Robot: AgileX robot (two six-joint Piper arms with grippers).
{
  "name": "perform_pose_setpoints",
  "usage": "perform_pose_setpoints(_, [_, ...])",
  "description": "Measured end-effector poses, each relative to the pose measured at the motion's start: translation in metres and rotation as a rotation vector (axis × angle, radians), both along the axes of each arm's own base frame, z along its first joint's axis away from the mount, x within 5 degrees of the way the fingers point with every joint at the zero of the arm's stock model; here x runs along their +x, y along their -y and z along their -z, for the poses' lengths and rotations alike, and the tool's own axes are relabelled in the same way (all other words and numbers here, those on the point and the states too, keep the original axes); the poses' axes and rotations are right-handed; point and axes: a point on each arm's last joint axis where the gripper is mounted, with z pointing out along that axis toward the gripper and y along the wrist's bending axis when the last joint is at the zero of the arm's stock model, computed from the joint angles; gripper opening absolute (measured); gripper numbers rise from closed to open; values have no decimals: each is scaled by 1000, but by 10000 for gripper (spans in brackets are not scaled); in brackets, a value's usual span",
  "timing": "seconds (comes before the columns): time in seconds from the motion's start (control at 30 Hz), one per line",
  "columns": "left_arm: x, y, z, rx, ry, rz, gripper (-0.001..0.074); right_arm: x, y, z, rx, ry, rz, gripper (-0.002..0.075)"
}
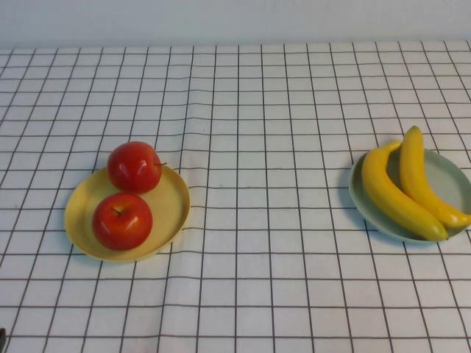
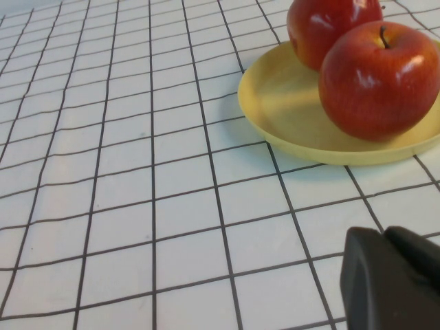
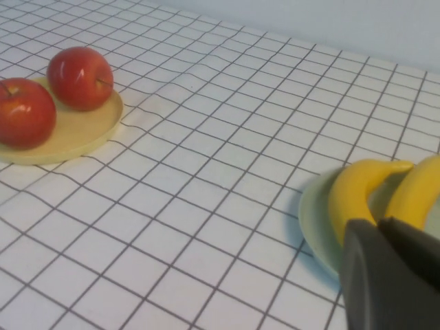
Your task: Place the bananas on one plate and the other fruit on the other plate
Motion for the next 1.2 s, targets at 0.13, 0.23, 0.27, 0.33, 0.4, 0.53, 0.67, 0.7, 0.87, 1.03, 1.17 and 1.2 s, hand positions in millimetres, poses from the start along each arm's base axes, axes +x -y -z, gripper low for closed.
perform_pose_setpoints(0.13, [0,0,0,0,0,0,-4,-19,15,19,36,1,44,-14])
perform_pose_setpoints(0.23, [0,0,0,0,0,0,-4,-30,24,30,60,-8,75,-14])
perform_pose_setpoints(0.27, [0,0,0,0,0,0,-4,-33,27,33,67,-1,82,-14])
perform_pose_setpoints(0.33, [0,0,0,0,0,0,-4,-34,30,39,79,7,126,-14])
perform_pose_setpoints(0.4, [0,0,0,-1,2,0,-4,-32,31,45,83,10,183,-14])
perform_pose_setpoints(0.53, [0,0,0,-1,2,0,-4,-26,31,59,145,29,294,-14])
perform_pose_setpoints(0.67, [0,0,0,-1,2,0,-4,-20,31,72,253,70,386,-14])
perform_pose_setpoints(0.7, [0,0,0,-1,2,0,-4,-19,32,76,268,79,402,-14])
perform_pose_setpoints(0.87, [0,0,0,-1,2,0,-4,-16,33,87,292,91,426,-14])
perform_pose_setpoints(1.03, [0,0,0,-1,2,0,-4,-17,33,95,271,9,438,-14])
perform_pose_setpoints(1.17, [0,0,0,-1,2,0,-4,-18,33,99,255,-35,444,-14])
perform_pose_setpoints(1.2, [0,0,0,-1,2,0,-4,-18,33,100,243,-38,443,-14])
